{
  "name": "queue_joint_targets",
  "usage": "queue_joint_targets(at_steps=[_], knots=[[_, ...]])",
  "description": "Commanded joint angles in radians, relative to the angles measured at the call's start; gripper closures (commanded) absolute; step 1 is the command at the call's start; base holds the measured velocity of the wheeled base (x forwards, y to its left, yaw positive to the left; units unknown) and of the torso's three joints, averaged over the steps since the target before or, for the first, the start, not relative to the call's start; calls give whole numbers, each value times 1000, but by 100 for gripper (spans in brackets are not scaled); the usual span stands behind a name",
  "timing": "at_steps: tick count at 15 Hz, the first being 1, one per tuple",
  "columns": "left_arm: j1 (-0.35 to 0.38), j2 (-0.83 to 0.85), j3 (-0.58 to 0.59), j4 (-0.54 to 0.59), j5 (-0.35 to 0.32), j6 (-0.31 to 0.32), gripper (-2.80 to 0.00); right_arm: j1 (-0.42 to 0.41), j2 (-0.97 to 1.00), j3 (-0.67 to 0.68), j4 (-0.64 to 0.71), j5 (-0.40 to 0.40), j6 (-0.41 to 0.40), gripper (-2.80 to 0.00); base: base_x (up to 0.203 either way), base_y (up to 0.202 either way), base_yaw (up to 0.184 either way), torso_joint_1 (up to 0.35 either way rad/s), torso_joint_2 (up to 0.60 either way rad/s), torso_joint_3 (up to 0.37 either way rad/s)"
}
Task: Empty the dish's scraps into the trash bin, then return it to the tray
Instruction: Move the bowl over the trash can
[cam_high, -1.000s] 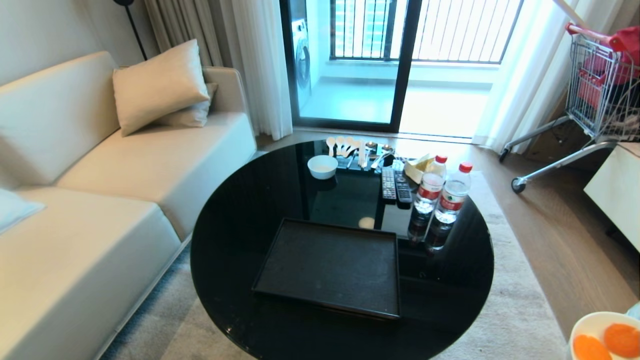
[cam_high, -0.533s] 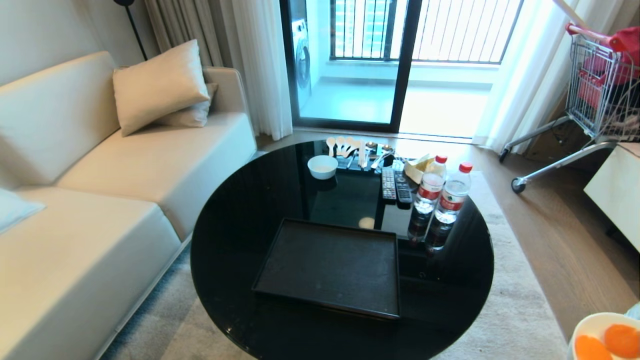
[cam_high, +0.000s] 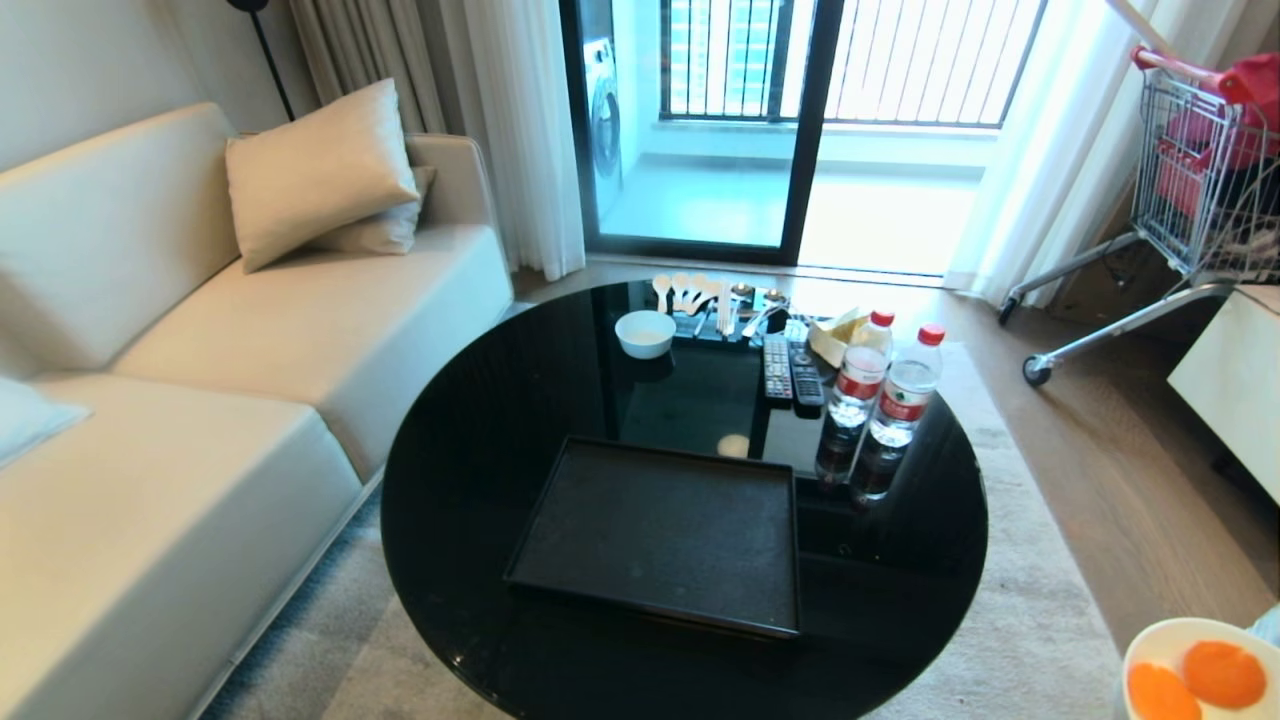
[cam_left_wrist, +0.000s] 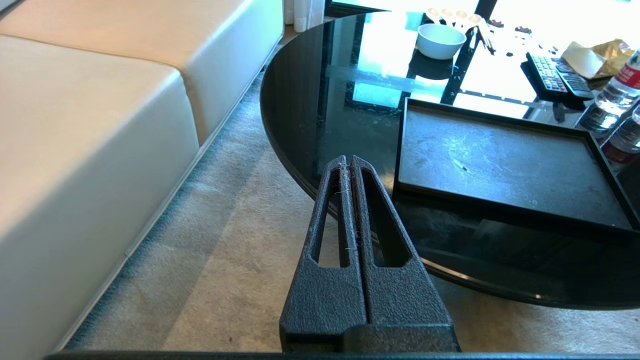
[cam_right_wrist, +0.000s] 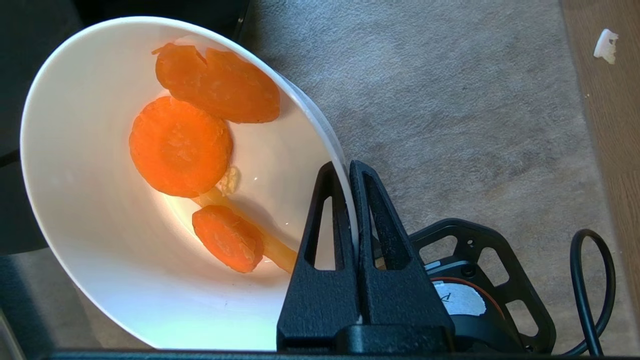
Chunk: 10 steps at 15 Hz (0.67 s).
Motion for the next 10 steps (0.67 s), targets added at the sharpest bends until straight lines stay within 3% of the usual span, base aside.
queue_joint_targets(at_steps=[1, 10], knots=[[0, 0, 0, -1, 0, -1, 0, 0, 11, -2, 3, 3, 5, 0, 0, 0, 0, 0, 0, 0], [0, 0, 0, -1, 0, -1, 0, -3, -1, -29, 54, 14, 9, 0, 0, 0, 0, 0, 0, 0]])
